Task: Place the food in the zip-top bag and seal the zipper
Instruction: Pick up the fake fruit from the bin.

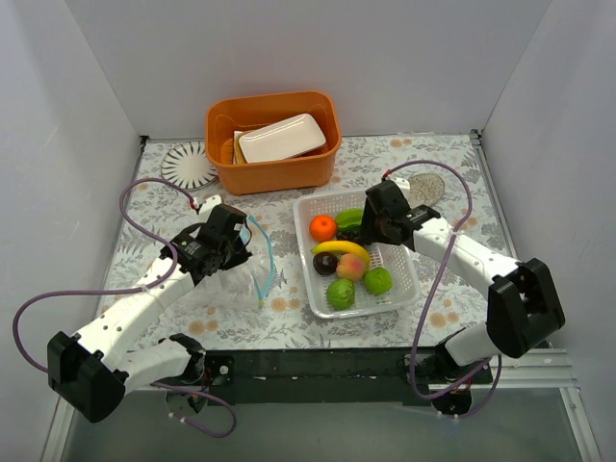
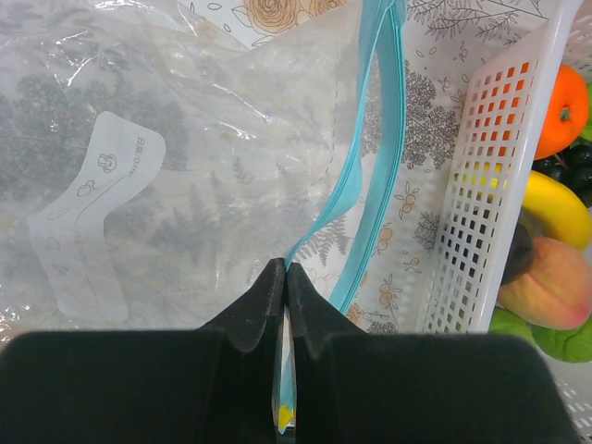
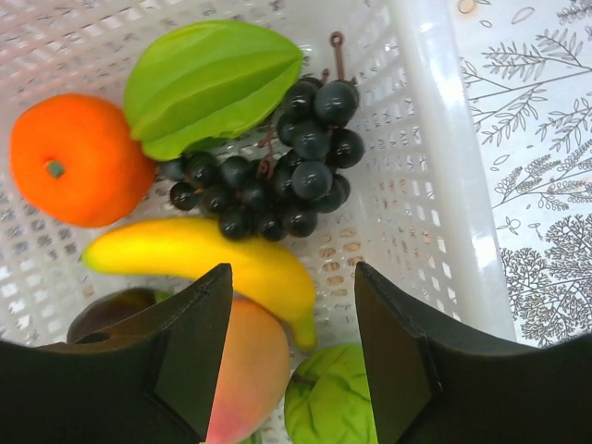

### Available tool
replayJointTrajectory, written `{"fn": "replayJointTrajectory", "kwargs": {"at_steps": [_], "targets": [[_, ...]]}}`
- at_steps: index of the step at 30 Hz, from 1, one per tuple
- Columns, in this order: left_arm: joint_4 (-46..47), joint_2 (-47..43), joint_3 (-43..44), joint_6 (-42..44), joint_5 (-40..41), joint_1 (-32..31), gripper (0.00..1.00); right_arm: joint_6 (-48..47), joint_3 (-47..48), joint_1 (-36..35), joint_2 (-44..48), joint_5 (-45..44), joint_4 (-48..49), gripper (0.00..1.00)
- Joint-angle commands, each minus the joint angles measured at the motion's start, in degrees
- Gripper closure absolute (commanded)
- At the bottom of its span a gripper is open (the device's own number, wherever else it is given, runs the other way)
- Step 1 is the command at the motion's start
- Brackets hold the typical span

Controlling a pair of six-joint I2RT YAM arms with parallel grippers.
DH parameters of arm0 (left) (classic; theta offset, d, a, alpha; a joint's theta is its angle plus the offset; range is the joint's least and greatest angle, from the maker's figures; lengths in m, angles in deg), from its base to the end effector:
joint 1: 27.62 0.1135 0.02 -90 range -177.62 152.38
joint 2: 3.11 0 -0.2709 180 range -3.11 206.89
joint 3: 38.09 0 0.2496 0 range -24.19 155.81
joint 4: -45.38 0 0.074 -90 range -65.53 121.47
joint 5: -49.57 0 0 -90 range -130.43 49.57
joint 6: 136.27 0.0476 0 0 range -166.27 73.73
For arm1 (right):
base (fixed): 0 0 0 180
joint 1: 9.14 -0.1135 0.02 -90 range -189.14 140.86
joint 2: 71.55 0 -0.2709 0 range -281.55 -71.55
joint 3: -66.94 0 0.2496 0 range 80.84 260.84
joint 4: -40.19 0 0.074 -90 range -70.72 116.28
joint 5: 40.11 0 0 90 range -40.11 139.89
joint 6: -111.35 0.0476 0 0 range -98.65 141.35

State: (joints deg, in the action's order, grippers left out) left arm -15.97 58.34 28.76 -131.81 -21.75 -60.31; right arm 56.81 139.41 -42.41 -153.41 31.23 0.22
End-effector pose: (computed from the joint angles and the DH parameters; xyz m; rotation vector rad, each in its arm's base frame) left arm 0.1814 -0.0983 0.2763 -1.2390 2.2071 -0.4509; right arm 0.2638 0.1548 0.2506 0.1899 2.3725 0.1744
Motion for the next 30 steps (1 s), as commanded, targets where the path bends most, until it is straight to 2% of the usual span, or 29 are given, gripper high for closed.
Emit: {"fn": "replayJointTrajectory", "kwargs": {"at_steps": [1,10,14,15,17,23,27,30], "targets": [[1.8,-1.3,0.0,0.1,-1.5,0.3,1.00,5.6,-0.3,1.1,-3.2,-4.1,1.4,0.38],[2.1,-1.7,0.1,0.1,-2.2,0.3,1.00,8.1,-4.3,1.7,-5.4,-4.8,12.4,0.43],[2.4,-1.9,-0.1,-0.2,-2.7,0.3,1.00,8.0,-3.5,1.8,-7.6,-5.8,13.0,0.45],[2.5,-2.0,-0.2,-0.2,-2.6,0.3,1.00,7.7,-3.2,1.8,-8.3,-5.9,13.1,0.50],[2.1,-1.8,-0.1,-0.2,-2.2,0.3,1.00,6.4,-2.7,1.8,-10.1,-5.6,13.3,0.53],[2.1,-1.7,0.3,-0.2,-2.2,0.3,1.00,4.3,-2.3,1.9,-11.9,-3.4,14.2,0.71],[2.0,-2.0,0.4,-0.2,-2.4,0.3,1.00,3.3,-3.4,1.9,-10.4,-2.1,15.7,0.94],[1.7,-1.9,0.4,-0.1,-2.5,0.3,1.00,1.8,-4.2,1.9,-8.2,-1.1,16.7,0.99]]}}
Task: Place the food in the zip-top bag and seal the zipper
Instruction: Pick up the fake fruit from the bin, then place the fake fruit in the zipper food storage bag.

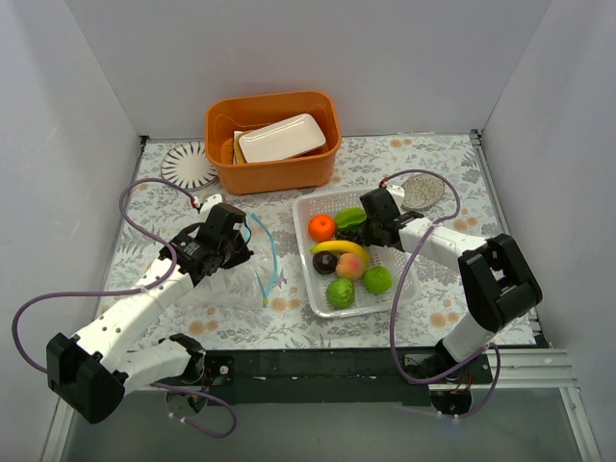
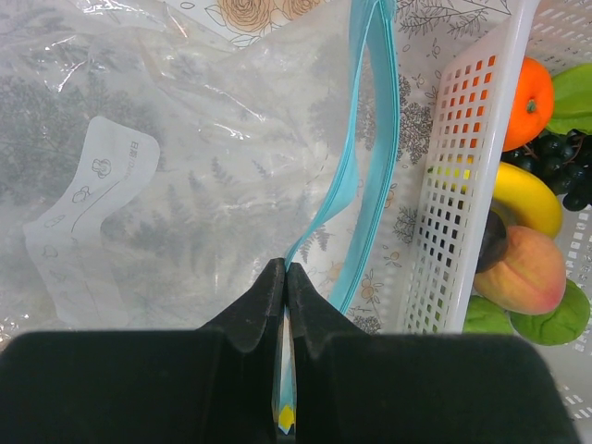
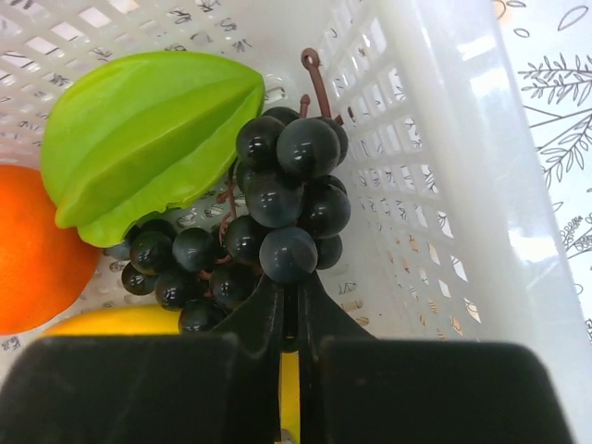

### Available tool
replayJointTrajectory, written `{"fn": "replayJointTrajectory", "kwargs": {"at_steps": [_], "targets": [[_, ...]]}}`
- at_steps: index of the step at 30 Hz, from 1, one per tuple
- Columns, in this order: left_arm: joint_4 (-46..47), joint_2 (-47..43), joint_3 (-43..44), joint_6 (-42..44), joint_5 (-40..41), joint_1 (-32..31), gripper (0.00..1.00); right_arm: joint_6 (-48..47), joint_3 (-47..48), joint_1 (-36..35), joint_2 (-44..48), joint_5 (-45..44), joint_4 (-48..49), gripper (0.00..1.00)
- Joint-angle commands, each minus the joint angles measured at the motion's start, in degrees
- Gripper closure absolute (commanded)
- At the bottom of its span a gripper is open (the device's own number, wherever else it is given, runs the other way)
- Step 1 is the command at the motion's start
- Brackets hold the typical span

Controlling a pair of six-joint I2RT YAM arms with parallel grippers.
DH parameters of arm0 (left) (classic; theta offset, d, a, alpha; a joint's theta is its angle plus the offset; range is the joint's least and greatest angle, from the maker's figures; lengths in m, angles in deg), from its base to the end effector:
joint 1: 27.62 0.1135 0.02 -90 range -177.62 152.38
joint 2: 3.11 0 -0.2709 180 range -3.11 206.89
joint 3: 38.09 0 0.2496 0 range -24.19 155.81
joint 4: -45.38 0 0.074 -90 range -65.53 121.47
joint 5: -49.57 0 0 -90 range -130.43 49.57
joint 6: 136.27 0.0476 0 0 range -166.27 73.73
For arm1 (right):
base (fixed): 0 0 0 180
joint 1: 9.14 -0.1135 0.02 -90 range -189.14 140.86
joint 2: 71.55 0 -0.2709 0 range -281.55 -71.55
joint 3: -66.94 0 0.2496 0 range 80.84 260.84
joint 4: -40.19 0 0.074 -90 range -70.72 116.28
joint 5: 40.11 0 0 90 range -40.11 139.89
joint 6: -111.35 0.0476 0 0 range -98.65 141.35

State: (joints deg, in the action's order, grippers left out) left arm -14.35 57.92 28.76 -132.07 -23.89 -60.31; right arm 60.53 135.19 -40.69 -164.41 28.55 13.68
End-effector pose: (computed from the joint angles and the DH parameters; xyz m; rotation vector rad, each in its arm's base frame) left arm 0.1820 -0.1007 0.2791 -1.2383 2.2097 -0.5203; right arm 0.2943 0.1604 0.1880 0.3163 2.3643 0.1205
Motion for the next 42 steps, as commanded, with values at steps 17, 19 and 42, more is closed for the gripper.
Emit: {"fn": "replayJointTrajectory", "kwargs": {"at_steps": [17,19,42], "targets": [[-1.2,-2.3,1.0,0.4,0.4,0.3,1.00,-10.3,1.3,0.2,17.3,6.4,-0.1,0.99],[-1.2,-2.4,1.0,0.3,0.3,0.3,1.00,-11.5,1.3,0.2,19.4,7.5,-0.4,0.99],[0.6,-0.7,0.9,0.4,-1.8,0.3,1.00,-8.4,9.4,-12.9,18.6,19.9,2.0,0.96]]}}
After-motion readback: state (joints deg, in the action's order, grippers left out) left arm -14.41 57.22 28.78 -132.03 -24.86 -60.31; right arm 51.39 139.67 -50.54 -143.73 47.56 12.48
